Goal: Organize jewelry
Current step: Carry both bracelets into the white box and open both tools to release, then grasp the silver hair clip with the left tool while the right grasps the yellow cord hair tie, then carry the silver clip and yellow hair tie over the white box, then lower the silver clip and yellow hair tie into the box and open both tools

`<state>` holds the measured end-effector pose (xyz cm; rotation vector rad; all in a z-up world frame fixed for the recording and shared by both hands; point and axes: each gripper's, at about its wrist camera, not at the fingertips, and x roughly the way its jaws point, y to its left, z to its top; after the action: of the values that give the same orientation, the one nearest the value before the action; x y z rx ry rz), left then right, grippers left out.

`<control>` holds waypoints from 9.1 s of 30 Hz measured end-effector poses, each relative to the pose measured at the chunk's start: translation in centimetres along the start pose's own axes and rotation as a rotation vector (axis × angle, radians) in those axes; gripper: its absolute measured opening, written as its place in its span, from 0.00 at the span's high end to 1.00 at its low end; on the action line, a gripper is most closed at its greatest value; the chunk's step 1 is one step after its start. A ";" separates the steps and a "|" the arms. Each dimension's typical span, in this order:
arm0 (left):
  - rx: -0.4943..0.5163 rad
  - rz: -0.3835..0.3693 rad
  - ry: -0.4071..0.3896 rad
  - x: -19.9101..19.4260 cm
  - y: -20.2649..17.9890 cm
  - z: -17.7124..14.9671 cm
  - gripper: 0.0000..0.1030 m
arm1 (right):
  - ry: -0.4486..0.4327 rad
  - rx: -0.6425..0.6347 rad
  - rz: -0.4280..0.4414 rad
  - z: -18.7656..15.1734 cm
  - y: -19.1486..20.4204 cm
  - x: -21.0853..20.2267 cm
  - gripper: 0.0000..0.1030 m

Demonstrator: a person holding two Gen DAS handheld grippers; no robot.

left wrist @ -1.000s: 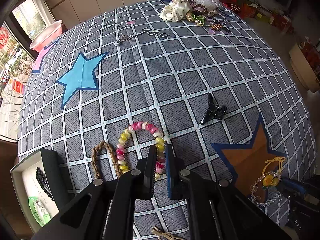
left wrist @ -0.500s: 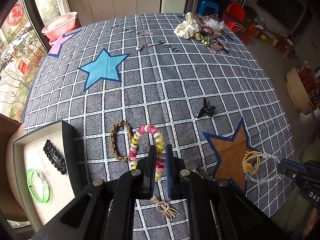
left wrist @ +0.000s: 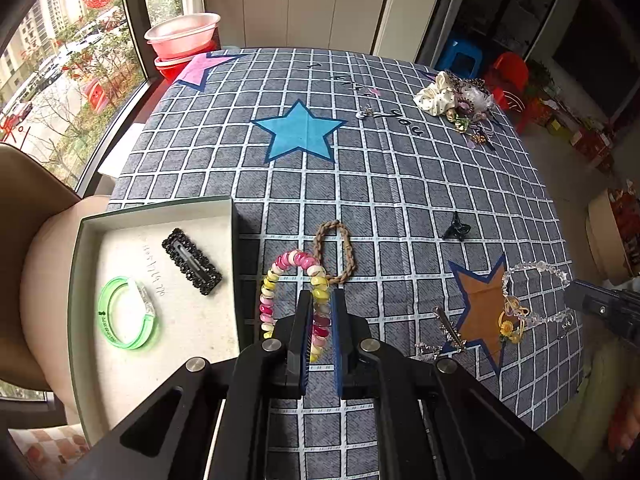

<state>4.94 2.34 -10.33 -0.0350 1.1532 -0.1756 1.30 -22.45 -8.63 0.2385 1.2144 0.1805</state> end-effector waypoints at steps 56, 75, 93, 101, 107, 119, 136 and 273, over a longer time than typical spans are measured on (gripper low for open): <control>-0.359 0.289 0.062 7.1 18.2 -4.0 0.85 | 0.284 -0.506 0.105 5.3 25.5 23.2 0.93; -0.346 0.337 0.093 4.3 17.1 -4.8 0.85 | 0.244 -0.457 0.181 6.0 25.6 19.6 0.51; -0.244 0.325 0.078 1.2 13.0 -4.2 0.00 | 0.128 -0.202 0.170 4.9 14.8 11.2 0.22; -0.089 0.308 0.044 1.5 7.2 -1.6 0.00 | 0.076 0.001 0.109 3.2 5.6 7.4 0.00; 0.002 0.237 0.037 2.0 2.1 -0.2 0.00 | 0.075 0.129 0.040 1.2 -0.6 5.9 0.00; 0.146 0.114 0.154 6.5 -6.1 0.2 0.00 | 0.142 0.283 -0.116 -3.2 -9.2 5.0 0.00; 0.187 0.026 0.274 10.8 -12.5 -1.3 0.09 | 0.170 0.215 -0.215 -5.3 -10.9 6.5 0.00; -0.319 0.219 0.123 5.7 18.0 -6.2 0.83 | 0.304 -0.482 0.131 3.2 25.2 21.9 0.96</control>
<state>3.72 19.54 -20.12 -0.1812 1.2898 0.2045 11.45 7.30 -20.36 -0.1372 1.4160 0.6318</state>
